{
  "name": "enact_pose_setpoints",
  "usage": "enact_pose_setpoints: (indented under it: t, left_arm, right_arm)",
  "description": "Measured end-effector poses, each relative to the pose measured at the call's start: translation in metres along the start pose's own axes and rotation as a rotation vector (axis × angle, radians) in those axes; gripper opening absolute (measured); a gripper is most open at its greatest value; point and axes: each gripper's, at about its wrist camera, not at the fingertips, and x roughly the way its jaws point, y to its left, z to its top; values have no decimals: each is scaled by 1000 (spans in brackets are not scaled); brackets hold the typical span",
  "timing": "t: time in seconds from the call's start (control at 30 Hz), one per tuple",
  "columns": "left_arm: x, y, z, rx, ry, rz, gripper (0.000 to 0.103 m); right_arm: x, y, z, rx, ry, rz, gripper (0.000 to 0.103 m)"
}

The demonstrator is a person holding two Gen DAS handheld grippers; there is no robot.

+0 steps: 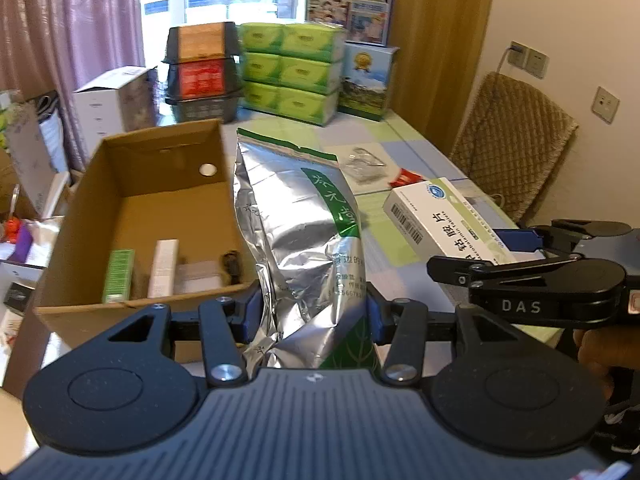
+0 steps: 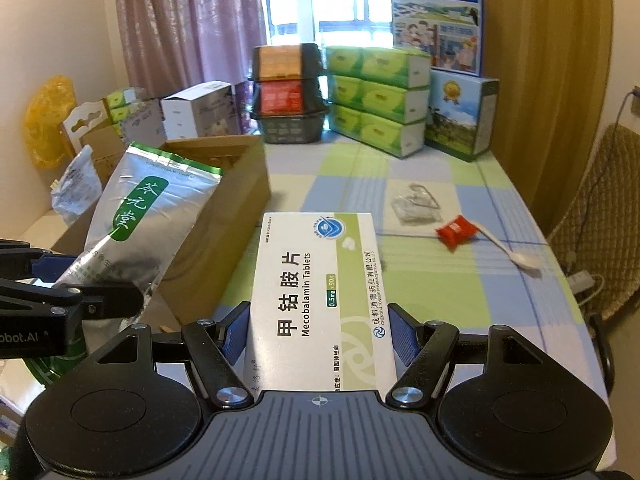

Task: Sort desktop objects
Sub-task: 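Carry the foil bag with the left tool while the right tool carries the Mecobalamin box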

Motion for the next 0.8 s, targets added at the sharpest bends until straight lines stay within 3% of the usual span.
enact_pose_setpoints:
  t: [0.43, 0.8]
  left_arm:
    - [-13, 83, 8, -24, 16, 116, 44]
    - [-3, 133, 34, -38, 21, 149, 44]
  right_arm:
    - [36, 68, 34, -28, -15, 107, 68]
    - [71, 104, 66, -21, -25, 150, 68]
